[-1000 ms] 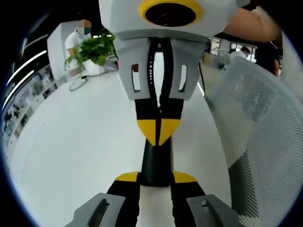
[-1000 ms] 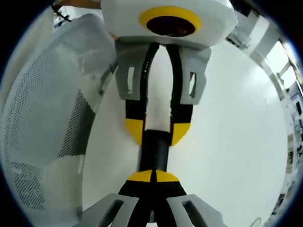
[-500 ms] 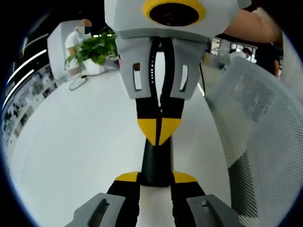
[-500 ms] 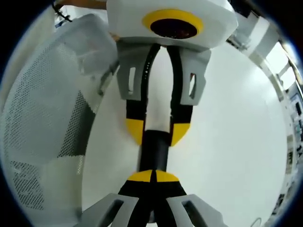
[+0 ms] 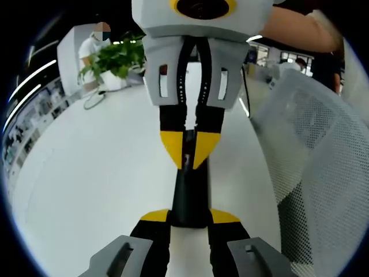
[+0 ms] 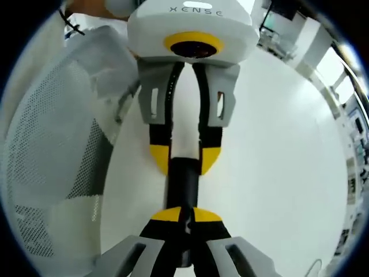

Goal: Press the specified remote control buttons in sequence, fully releasing each button before pressing the next.

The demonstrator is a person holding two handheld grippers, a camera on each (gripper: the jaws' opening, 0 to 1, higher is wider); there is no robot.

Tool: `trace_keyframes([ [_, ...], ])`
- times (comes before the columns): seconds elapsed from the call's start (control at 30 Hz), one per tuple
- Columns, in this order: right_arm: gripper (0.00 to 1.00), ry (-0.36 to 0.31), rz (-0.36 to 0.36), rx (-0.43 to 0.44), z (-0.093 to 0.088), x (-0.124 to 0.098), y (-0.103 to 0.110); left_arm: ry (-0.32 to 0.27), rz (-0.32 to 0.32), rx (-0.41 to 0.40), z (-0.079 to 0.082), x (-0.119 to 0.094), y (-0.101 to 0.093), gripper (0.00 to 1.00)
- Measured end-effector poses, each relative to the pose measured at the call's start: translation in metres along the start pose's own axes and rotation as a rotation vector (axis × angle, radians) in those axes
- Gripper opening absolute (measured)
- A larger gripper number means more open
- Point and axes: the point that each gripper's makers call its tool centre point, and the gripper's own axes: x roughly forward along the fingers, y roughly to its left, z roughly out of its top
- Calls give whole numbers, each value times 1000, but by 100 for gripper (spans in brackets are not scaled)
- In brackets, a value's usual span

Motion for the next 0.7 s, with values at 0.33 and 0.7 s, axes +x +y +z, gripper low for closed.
trace_keyframes([
  [0.33, 11, -42, 2, 13, 8, -6, 0, 5, -1, 0, 0, 0, 0, 24],
  [0.7, 16, -44, 6, 23, 4, -7, 2, 6, 0, -2, -1, 0, 1, 24],
])
